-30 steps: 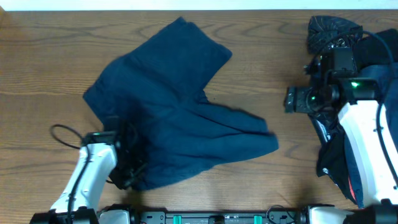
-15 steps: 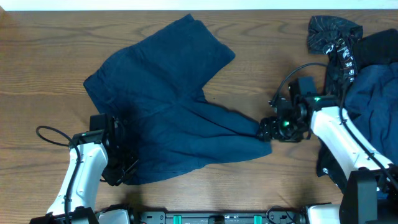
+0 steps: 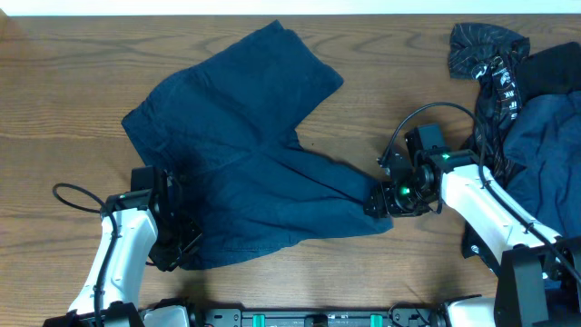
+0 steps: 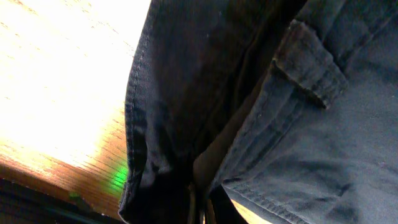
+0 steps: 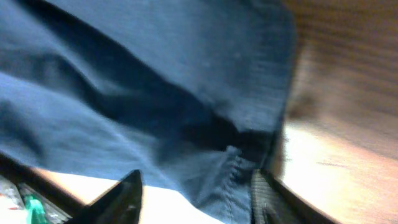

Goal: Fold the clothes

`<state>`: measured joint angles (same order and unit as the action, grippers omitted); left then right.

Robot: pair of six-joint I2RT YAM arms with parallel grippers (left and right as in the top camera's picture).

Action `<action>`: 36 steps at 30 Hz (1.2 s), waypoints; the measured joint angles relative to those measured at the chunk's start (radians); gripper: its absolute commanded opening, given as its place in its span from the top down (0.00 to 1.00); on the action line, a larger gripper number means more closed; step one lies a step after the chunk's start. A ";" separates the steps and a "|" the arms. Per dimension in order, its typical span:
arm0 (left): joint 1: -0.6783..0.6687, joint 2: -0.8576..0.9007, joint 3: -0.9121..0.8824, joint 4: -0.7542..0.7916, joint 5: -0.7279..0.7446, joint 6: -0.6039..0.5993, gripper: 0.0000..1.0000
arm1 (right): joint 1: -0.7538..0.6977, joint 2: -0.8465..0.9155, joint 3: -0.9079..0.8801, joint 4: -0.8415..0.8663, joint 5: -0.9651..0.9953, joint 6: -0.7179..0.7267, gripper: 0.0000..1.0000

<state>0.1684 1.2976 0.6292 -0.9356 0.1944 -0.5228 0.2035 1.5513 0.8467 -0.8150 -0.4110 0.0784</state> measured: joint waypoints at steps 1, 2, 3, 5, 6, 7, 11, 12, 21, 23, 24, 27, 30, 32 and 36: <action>0.000 0.000 0.000 0.000 0.000 0.000 0.94 | 0.000 0.000 0.000 0.001 0.018 0.005 0.39; 0.000 0.000 0.000 0.000 0.000 0.000 0.94 | 0.000 0.000 0.000 0.003 0.048 0.014 0.40; 0.000 0.000 0.000 0.000 0.000 0.000 0.94 | 0.000 0.000 0.000 0.004 0.072 0.021 0.41; 0.000 0.000 0.000 0.000 0.000 0.000 0.94 | 0.000 0.000 0.000 0.004 0.109 0.032 0.44; 0.000 0.000 0.000 0.000 0.000 0.000 0.94 | 0.000 0.000 0.000 0.000 0.117 0.038 0.45; 0.000 0.000 0.000 0.000 0.000 0.000 0.94 | 0.000 0.000 0.000 -0.006 0.120 0.042 0.47; 0.000 0.000 0.000 0.000 0.000 0.000 0.94 | 0.003 0.000 -0.002 -0.028 0.099 0.051 0.51; 0.000 0.000 0.000 0.000 0.000 0.000 0.94 | 0.006 0.000 -0.005 -0.032 0.082 0.052 0.52; 0.000 0.000 0.000 0.001 0.000 0.000 0.94 | 0.040 0.000 -0.035 -0.004 -0.008 0.051 0.99; 0.000 0.000 0.000 0.001 0.000 0.000 0.94 | 0.039 0.000 -0.032 0.037 -0.012 0.051 0.99; 0.000 0.000 0.000 0.000 0.000 0.000 0.94 | 0.033 0.000 -0.024 0.050 -0.012 0.051 0.99; 0.000 0.000 0.000 0.001 0.000 0.001 0.94 | 0.002 0.000 0.049 0.058 -0.008 0.052 0.99; 0.000 0.000 0.000 0.001 0.000 0.004 0.94 | -0.051 0.000 0.197 0.092 -0.003 0.055 0.99; 0.000 0.000 0.000 0.001 0.005 0.004 0.94 | -0.073 0.000 0.275 0.120 -0.002 0.055 0.97; 0.001 0.000 0.001 0.002 0.005 0.004 0.94 | -0.089 -0.010 0.337 0.180 0.018 0.063 0.69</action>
<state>0.1696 1.2976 0.6304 -0.9333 0.1989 -0.5186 0.1150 1.5414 1.1839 -0.6346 -0.3935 0.1413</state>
